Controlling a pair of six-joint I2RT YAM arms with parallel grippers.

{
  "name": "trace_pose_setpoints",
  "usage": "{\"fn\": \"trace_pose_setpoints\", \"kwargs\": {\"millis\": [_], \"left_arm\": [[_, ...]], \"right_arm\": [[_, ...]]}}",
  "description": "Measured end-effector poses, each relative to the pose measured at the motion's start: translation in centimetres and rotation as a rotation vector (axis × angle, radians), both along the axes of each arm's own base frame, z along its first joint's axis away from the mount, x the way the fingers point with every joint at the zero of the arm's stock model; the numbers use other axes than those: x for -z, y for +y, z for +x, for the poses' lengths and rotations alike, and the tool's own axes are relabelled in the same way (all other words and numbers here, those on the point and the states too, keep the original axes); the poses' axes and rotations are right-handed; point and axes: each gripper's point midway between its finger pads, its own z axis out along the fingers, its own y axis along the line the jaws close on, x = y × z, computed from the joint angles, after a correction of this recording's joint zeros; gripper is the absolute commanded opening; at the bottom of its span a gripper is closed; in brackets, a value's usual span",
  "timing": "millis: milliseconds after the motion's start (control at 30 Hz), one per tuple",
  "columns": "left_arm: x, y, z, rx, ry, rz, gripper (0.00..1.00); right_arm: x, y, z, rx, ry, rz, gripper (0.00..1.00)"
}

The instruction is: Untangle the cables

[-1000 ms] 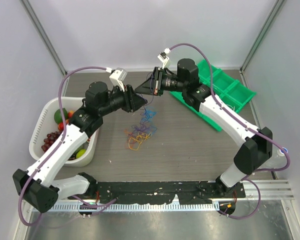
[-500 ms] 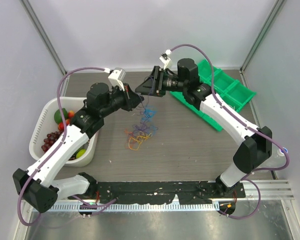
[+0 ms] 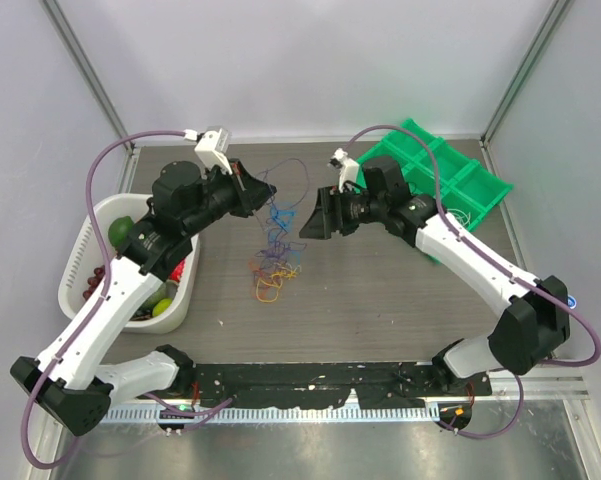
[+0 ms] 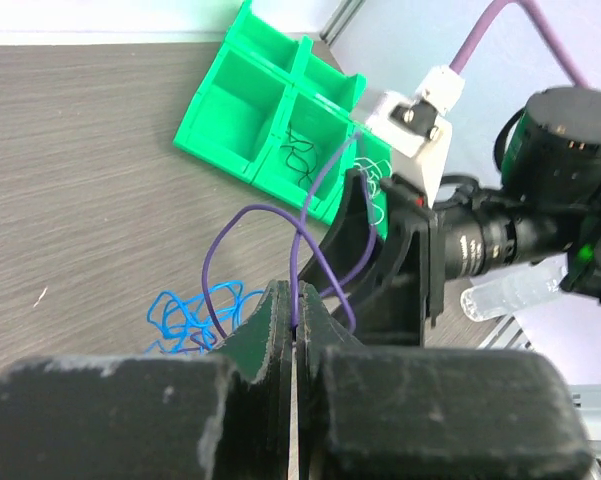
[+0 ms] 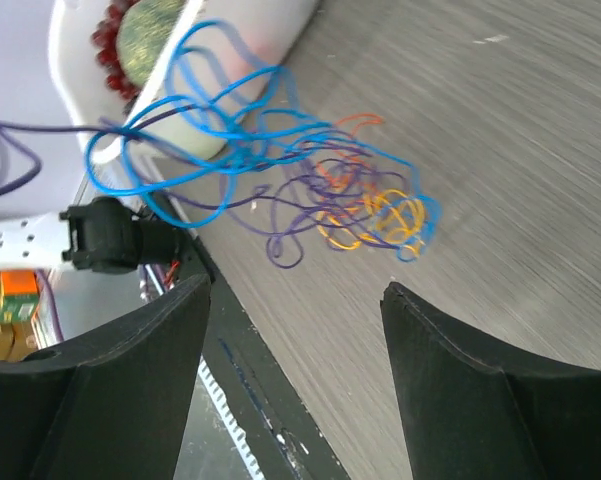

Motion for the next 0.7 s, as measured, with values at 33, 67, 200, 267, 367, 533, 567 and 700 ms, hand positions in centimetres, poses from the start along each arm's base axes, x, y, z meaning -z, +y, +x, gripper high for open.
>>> {"fn": "trace_pose_setpoints", "kwargs": {"millis": [33,67,200,267,367,533,567,700], "left_arm": [[-0.3,0.0,0.0,-0.001,-0.002,-0.005,0.0],[-0.6,0.0,-0.1,-0.001,-0.005,-0.008,0.0],[-0.8,0.0,-0.2,0.003,-0.001,-0.01,0.0],[-0.5,0.0,-0.3,0.007,0.008,-0.006,0.0],[-0.4,-0.1,-0.5,0.02,0.015,-0.004,0.0],[-0.5,-0.5,-0.9,0.046,0.018,-0.009,0.0],[-0.6,-0.5,-0.9,0.05,0.017,-0.01,0.0],[-0.9,-0.9,-1.3,0.078,0.016,-0.019,0.0]], "right_arm": [[-0.1,0.7,-0.5,-0.027,-0.015,0.015,0.75],[-0.4,1.6,-1.0,-0.058,-0.039,0.036,0.75],[-1.6,4.1,-1.4,-0.108,-0.119,0.088,0.75],[-2.1,4.6,-0.6,-0.096,-0.156,0.099,0.75],[-2.6,4.8,0.8,-0.057,-0.202,0.103,0.72],[-3.4,4.9,2.1,-0.031,-0.263,0.121,0.58],[-3.6,5.1,2.1,-0.034,-0.272,0.128,0.54],[-4.4,6.5,1.7,-0.071,-0.304,0.169,0.24]]}}
